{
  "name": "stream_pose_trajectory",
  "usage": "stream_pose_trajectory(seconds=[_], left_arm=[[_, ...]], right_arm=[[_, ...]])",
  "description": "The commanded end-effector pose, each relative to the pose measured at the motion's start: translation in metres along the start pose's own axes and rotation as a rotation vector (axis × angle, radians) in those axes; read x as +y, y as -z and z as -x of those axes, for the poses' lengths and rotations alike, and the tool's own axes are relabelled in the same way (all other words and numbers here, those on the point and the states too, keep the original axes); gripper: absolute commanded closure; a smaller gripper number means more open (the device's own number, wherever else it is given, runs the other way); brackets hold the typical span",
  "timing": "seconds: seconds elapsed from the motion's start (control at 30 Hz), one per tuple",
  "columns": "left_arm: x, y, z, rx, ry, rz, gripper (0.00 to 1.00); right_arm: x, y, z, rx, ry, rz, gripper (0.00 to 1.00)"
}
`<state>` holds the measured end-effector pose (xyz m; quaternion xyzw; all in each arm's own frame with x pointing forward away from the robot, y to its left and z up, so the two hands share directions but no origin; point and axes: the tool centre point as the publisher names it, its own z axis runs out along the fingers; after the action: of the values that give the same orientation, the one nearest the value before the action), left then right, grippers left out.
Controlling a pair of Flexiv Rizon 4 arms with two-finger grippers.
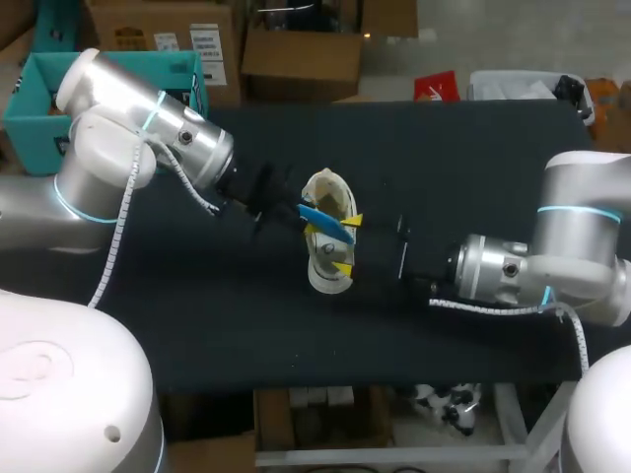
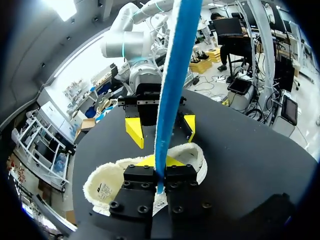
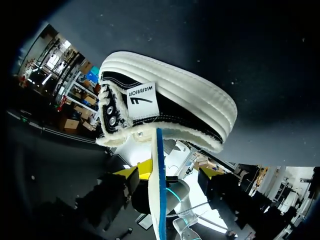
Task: Open the shoe tongue, take the insole out of the shoe, put the insole back into the shoe, and pack the shoe into the shoebox
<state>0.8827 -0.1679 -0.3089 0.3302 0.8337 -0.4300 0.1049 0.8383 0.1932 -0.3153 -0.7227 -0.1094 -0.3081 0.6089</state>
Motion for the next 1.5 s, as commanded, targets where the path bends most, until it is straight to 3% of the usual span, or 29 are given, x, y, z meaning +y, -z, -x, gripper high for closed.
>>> stream_pose_trajectory(seconds=[0.03, 0.33, 0.5, 0.73, 0.9, 1.03, 1.13, 1.3, 1.4, 1.5], left_arm=[[0.001, -0.003, 0.009, 0.032, -0.031, 0.001, 1.00], [0.008, -0.010, 0.011, 0.094, -0.095, 0.019, 1.00], [0.010, 0.000, 0.002, 0.129, -0.102, 0.022, 1.00], [0.009, 0.007, -0.001, 0.141, -0.097, 0.026, 1.00], [0.009, 0.007, -0.001, 0.141, -0.097, 0.026, 1.00], [0.009, 0.007, -0.001, 0.141, -0.097, 0.026, 1.00], [0.009, 0.007, -0.001, 0.141, -0.097, 0.026, 1.00], [0.009, 0.007, -0.001, 0.141, -0.097, 0.026, 1.00], [0.009, 0.007, -0.001, 0.141, -0.097, 0.026, 1.00], [0.009, 0.007, -0.001, 0.141, -0.097, 0.026, 1.00]], right_arm=[[-0.012, 0.001, -0.005, -0.021, 0.012, 0.053, 0.00], [-0.007, -0.003, -0.008, 0.004, 0.037, 0.068, 0.15], [-0.007, -0.006, -0.010, 0.011, 0.037, 0.070, 0.13], [-0.008, -0.009, -0.011, 0.003, 0.040, 0.070, 0.04], [-0.004, -0.012, 0.001, 0.019, 0.072, 0.057, 0.05], [0.016, -0.019, 0.015, 0.067, 0.089, -0.106, 0.07], [0.037, -0.022, 0.020, 0.064, 0.076, -0.199, 0.02], [0.046, -0.021, 0.022, 0.065, 0.068, -0.224, 0.08], [0.037, -0.018, 0.024, 0.062, 0.066, -0.215, 0.13], [0.026, -0.015, 0.021, 0.050, 0.062, -0.186, 0.11]])
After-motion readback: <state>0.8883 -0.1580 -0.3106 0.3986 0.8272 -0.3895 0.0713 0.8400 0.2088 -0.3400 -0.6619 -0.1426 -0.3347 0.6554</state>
